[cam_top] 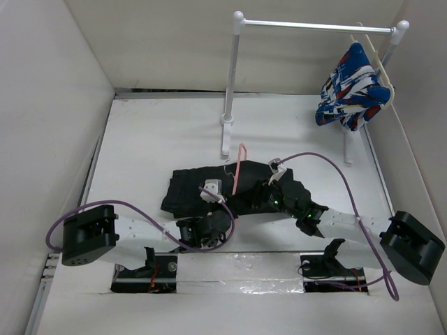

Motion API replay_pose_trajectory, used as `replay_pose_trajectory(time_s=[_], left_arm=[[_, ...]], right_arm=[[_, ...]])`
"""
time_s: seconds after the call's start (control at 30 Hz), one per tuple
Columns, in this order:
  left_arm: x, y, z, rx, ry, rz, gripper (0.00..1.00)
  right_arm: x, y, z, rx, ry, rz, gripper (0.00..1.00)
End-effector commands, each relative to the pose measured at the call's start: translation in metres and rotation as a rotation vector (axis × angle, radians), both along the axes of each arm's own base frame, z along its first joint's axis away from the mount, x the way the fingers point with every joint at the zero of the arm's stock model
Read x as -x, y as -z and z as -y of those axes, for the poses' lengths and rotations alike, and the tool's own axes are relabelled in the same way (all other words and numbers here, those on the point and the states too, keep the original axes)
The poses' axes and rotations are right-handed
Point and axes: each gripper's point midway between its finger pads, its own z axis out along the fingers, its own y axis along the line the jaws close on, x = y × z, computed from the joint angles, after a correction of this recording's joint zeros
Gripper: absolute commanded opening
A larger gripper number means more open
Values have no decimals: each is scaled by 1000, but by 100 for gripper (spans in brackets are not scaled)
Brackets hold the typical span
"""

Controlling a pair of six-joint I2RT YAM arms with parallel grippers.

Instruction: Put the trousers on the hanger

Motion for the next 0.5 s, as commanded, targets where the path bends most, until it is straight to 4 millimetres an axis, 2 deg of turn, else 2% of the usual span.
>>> replay_pose_trajectory(time_s=[0.0,0.07,0.13,0.17,0.3,0.4,0.47], left_arm=[[6,-45,22,211,29,30,0],[7,-45,20,232,31,26,0],[9,-45,21,246,47,27,0],[9,-46,22,242,51,29,0],[12,-49,27,255,69,34,0],[17,-55,32,243,87,51,0],[20,-57,31,231,77,53,0]], right_arm=[[-15,-48,-6,-144,71,95,50],[-16,-54,2,-155,104,105,49],[-16,-50,5,-113,112,91,49],[-19,-55,3,-105,113,93,50],[-20,-47,-12,-89,64,82,56],[-18,-38,-20,-106,47,46,55],[-19,-45,-24,-147,43,54,54]])
